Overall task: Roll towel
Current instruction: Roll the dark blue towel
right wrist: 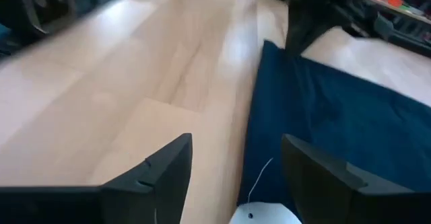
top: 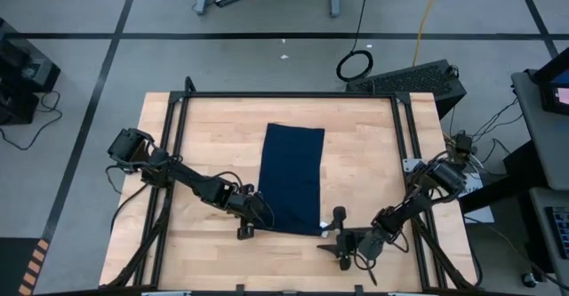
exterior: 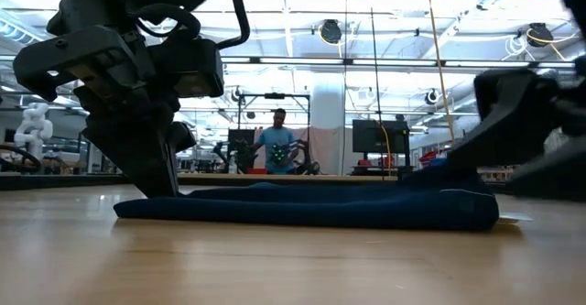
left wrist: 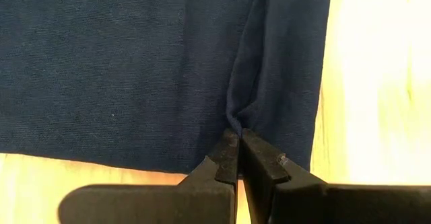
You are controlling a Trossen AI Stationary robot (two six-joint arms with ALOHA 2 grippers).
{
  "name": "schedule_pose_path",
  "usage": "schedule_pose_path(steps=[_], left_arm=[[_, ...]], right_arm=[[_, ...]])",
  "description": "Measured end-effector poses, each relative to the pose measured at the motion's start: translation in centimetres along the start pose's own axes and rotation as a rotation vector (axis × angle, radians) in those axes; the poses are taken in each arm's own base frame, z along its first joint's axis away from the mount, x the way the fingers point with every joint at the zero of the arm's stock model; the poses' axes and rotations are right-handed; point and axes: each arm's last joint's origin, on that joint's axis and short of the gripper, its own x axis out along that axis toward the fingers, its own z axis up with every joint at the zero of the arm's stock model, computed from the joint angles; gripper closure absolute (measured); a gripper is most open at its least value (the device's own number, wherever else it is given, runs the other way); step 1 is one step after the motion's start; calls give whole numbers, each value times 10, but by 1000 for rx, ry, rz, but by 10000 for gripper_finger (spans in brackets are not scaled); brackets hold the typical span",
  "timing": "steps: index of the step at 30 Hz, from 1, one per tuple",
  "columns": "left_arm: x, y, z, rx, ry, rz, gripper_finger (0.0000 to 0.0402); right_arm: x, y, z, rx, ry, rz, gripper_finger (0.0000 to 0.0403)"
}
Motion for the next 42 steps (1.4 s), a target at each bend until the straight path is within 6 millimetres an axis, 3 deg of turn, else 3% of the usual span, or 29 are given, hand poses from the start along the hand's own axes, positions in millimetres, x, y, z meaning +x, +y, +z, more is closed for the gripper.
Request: schedule_pose_path(steps=[11, 23, 26, 30, 36, 39, 42], left_arm=[[0, 0, 0, 0, 2, -2, 391], [0, -2, 3, -24, -19, -15, 381], [-2, -4, 3, -19, -13, -27, 346], [-11, -4, 2, -18, 6, -15, 268], [-44, -12, 7, 25, -67, -38, 143], [-58, -28, 10, 123, -219, 6, 112], [-56, -49, 7, 234, -342, 35, 105]], right_arm=[[17, -16, -7, 99, 53, -60, 182], [24, -25, -12, 191, 111, -37, 213], [24, -25, -13, 205, 118, -32, 234], [24, -24, -13, 223, 123, -16, 268], [24, -24, -14, 223, 138, -2, 304], [24, -24, -14, 222, 139, -3, 314], [24, -24, -15, 220, 139, -3, 319]])
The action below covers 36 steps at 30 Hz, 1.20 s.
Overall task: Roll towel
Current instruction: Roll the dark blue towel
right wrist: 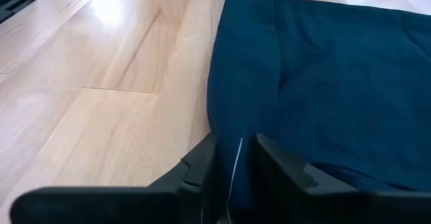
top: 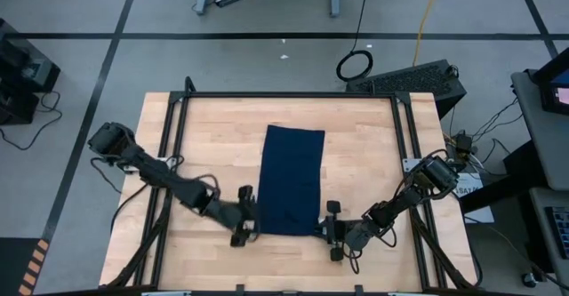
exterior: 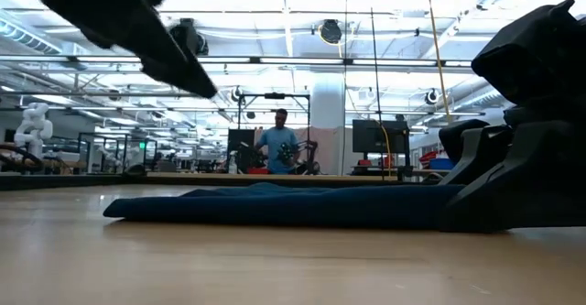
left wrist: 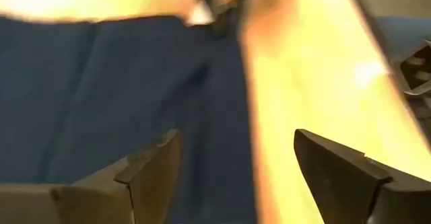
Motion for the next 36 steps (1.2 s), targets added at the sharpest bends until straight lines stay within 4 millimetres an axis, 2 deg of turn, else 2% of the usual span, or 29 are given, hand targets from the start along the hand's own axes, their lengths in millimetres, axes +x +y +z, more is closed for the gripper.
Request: schedule_pose_path(steps=[3, 6, 10, 15, 20, 23, 25, 31, 33, 36], left_arm=[[16, -19, -11, 77, -27, 7, 105], [32, -29, -26, 134, -21, 86, 104], [49, -39, -45, 188, 24, 98, 104], [63, -40, -57, 251, 34, 160, 104], [67, -33, -56, 261, 53, 171, 121], [69, -26, -55, 222, 85, 139, 159], [70, -23, -54, 213, 94, 121, 199], [71, -18, -53, 152, 126, 70, 367], [68, -18, -51, 112, 129, 56, 388], [60, -17, -47, 42, 135, 53, 386]], right_arm=[[0, 0, 0, 1, -1, 0, 321], [0, 0, 0, 0, -1, -1, 322], [1, -1, 0, -3, -2, 0, 322], [1, -1, 1, -2, -7, 1, 322], [1, -1, 1, -1, -7, 1, 322], [1, -1, 1, 1, -10, 2, 322], [1, -1, 1, 5, -10, 2, 322], [0, -1, 3, 90, -19, 4, 322], [-1, -1, 6, 135, -23, 14, 322], [-3, -3, 15, 222, -21, 75, 322]])
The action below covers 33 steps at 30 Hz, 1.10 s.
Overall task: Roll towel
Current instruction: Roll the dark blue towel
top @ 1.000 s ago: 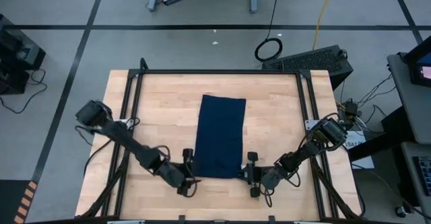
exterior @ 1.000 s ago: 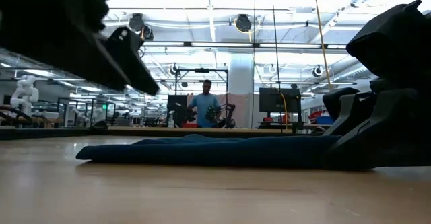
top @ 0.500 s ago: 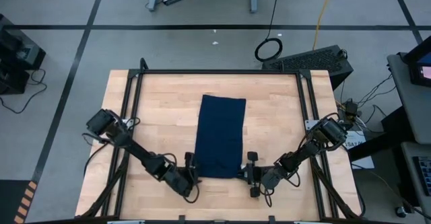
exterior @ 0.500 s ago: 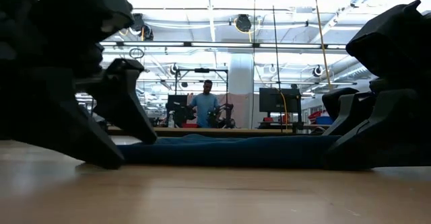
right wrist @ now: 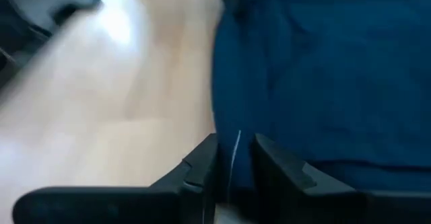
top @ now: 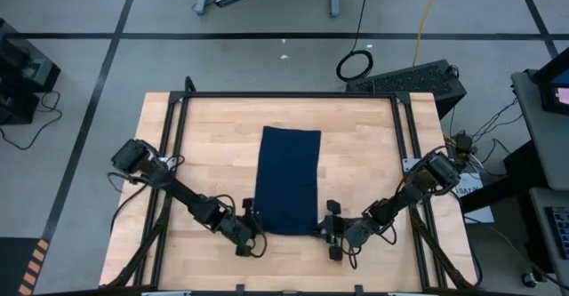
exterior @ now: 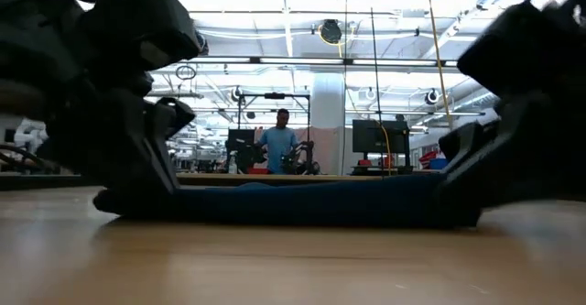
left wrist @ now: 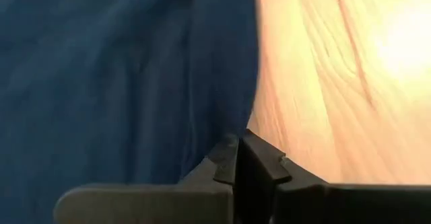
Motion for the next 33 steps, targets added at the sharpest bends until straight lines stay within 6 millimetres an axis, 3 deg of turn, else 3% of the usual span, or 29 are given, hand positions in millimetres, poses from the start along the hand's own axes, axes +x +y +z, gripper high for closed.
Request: schedule_pose_path(steps=[8, 18, 24, 33], left_arm=[[-16, -2, 8, -149, 18, -115, 395], [-15, 5, -2, -379, 100, -162, 394], [-11, 13, -14, -477, 117, -219, 393], [-19, 17, -1, -580, 88, -331, 393]], right_arm=[[8, -12, 14, 324, 67, 141, 322], [13, -20, 25, 499, 64, 220, 322], [14, -22, 26, 504, 70, 224, 322], [12, -17, 21, 372, 69, 215, 322]])
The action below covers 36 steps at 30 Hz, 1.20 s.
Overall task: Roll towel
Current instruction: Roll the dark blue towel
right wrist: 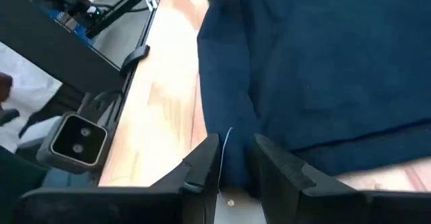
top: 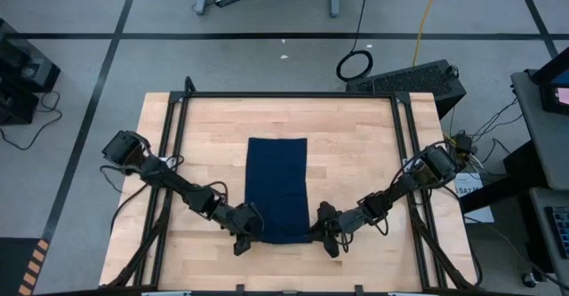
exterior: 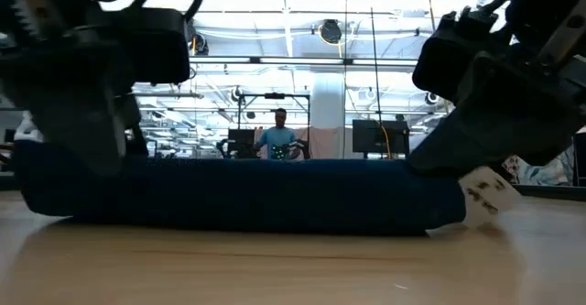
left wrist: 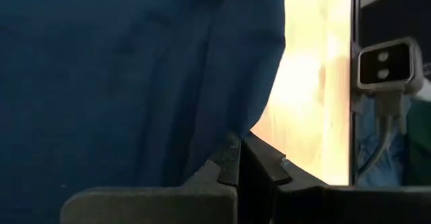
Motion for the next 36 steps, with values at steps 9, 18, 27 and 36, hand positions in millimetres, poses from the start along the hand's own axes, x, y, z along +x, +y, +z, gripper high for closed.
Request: schedule_pose_path(steps=[9, 18, 27, 36], left_arm=[[-6, 18, 5, -92, 59, 85, 397], [-7, 31, 6, -165, 76, 44, 398], [-8, 29, 10, -195, 90, -34, 399], [-10, 24, 15, -204, 50, -83, 400]], right_arm=[[0, 0, 1, 87, -15, -12, 322], [-1, 1, -1, 53, -30, -32, 321], [-9, 19, -26, -436, -85, -155, 254], [-5, 58, -31, -721, -176, -187, 155]])
